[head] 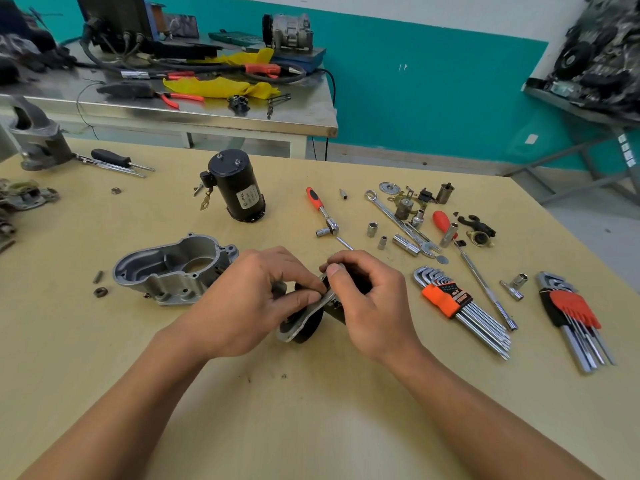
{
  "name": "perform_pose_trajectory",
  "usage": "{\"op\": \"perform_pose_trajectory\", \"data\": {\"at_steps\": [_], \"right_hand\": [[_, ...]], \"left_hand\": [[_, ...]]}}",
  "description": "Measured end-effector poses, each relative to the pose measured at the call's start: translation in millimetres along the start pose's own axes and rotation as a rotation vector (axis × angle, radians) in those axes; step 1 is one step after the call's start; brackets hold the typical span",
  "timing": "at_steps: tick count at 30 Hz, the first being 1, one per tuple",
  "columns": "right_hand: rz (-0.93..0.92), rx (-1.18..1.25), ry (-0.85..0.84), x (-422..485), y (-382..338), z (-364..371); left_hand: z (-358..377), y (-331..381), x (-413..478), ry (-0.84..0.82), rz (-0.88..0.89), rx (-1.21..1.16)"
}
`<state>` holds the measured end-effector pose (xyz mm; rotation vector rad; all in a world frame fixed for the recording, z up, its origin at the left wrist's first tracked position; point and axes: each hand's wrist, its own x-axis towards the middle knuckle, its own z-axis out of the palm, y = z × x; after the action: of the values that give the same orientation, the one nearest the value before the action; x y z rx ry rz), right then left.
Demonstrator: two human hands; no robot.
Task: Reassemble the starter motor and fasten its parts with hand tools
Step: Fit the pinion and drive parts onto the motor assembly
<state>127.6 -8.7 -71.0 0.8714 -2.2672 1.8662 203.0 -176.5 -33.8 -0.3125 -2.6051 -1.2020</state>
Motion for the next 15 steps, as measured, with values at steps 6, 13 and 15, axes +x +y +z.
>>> {"op": "perform_pose_trajectory", "data": {"at_steps": [6,13,15], "right_hand": [[0.011,-0.017,-0.018,1.0,-0.5,-0.2],[-0.017,-0.134,-0.099,2.3,-4.0,-3.1],[-0.062,-0.251,-0.154,4.5,-5.1,-6.7]], "left_hand": [[3.3,-0.7,1.7,0.070,-0.116,-0.099],[3.3,3.3,0.8,0.084,-0.132,-0.112],[3.3,4.1,0.5,0.088,-0.131,-0.113]]}}
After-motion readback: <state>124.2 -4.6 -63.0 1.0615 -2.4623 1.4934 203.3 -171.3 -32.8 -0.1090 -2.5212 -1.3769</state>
